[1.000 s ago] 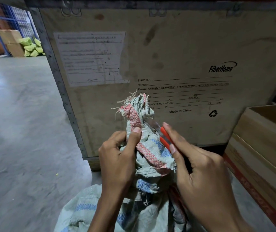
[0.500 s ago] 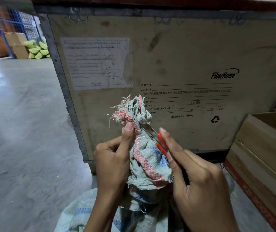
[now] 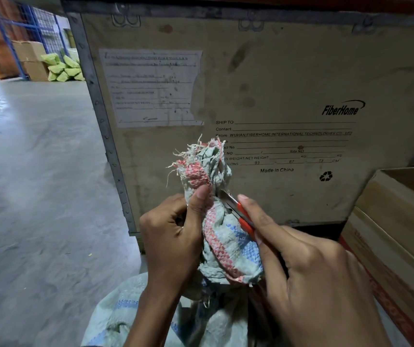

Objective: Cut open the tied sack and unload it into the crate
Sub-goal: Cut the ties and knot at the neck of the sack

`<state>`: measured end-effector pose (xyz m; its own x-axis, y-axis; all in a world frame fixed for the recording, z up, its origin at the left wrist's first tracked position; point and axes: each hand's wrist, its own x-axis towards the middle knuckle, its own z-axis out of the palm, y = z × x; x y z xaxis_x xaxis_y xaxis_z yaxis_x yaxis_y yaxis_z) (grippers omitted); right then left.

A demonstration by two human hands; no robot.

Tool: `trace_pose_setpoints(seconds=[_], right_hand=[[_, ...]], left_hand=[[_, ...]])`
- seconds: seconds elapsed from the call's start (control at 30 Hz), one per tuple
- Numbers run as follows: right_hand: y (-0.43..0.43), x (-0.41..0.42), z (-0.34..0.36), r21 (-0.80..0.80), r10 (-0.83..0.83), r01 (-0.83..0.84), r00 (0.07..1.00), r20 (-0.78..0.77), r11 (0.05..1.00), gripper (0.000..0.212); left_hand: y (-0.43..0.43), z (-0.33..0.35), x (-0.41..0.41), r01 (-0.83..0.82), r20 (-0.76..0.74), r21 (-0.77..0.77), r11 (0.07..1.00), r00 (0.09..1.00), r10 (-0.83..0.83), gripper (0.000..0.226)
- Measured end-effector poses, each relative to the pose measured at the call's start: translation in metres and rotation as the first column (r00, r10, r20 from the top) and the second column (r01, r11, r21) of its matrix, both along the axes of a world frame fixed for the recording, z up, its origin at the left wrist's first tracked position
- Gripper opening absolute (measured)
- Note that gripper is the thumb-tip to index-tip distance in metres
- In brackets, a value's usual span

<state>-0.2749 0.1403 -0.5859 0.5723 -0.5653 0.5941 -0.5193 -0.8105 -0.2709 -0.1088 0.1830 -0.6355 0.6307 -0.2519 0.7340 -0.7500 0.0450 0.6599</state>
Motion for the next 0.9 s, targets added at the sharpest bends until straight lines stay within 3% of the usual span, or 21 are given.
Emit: trace_pose_setpoints(seconds=[0.2, 0.5, 0.63, 0.77, 0.83, 0.9], right_hand=[[0.011, 0.003, -0.003, 0.022, -0.069, 0.072, 0.993, -0.097, 0.997, 0.077], [0.012, 0.005, -0.015, 0.007, -0.017, 0.018, 0.995, -0.094, 1.0, 0.07], [-0.001, 0.003, -0.015, 0.347, 0.125, -0.176, 0.978, 0.164, 0.921, 0.05], [-0.023, -0.004, -0.01, 0.441, 0.052, -0.286, 0.881, 0.471, 0.851, 0.026], [-0.03, 0.0, -0.013, 0.542, 0.033, -0.36, 0.853, 0.521, 0.76, 0.036], [-0.037, 0.006, -0.019, 0.638, 0.027, -0.423, 0.845, 0.534, 0.643, 0.048]], left_hand=[[0.008, 0.002, 0.002, -0.035, 0.012, 0.035, 0.999, 0.999, 0.034, 0.06], [0.012, -0.003, 0.012, 0.111, -0.309, -0.047, 0.993, 0.943, -0.12, 0.065], [0.01, -0.005, 0.02, 0.237, -0.51, -0.064, 0.969, 0.827, -0.236, 0.074], [0.009, -0.007, 0.014, 0.432, -0.543, -0.055, 0.9, 0.744, -0.39, 0.076], [0.006, -0.006, 0.004, 0.6, -0.544, -0.058, 0.798, 0.651, -0.53, 0.08], [0.002, -0.006, -0.005, 0.692, -0.544, -0.033, 0.721, 0.593, -0.594, 0.062]])
